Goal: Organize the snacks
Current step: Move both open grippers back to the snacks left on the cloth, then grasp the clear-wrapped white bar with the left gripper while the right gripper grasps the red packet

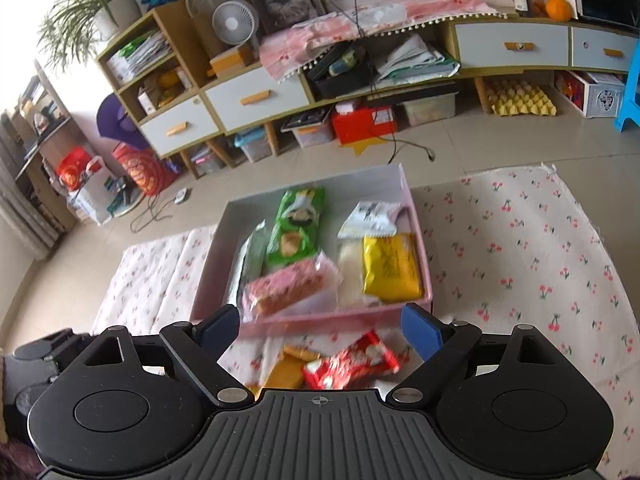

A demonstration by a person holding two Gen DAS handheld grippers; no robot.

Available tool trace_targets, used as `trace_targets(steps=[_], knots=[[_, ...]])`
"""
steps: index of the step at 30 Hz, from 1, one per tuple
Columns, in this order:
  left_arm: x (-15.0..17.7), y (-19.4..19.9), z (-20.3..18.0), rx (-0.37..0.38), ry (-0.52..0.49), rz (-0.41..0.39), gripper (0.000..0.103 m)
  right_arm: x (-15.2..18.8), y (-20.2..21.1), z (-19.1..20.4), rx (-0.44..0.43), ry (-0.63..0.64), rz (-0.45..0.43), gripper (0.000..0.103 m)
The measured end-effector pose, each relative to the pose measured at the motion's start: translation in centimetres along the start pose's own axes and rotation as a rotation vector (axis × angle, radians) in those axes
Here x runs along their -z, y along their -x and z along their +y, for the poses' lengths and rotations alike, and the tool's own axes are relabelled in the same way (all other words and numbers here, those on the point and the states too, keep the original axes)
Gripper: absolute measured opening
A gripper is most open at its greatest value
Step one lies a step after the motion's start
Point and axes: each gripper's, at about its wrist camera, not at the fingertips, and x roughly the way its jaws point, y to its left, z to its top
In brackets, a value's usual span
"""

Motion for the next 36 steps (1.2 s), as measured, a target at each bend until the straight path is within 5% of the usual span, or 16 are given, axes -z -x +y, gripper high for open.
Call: trace_targets(steps=[11, 21, 36], knots=[[3.5, 0.8, 3.2, -0.055, 0.131, 0.001, 0.102, 3.6, -0.4, 0.5, -0.027, -0.023, 0.041, 0.091], [6.4, 1.0, 5.5, -0.109, 0.014, 0.013, 0.102, 6.7, -2.2, 0.8, 0.005, 0.062, 0.114, 0.091], [9.5, 0.3, 6.9, 0.028, -0.105, 0.034, 0.102, 11.6, -2.2, 4.4, -0.116, 0.372, 0.153, 0.091]])
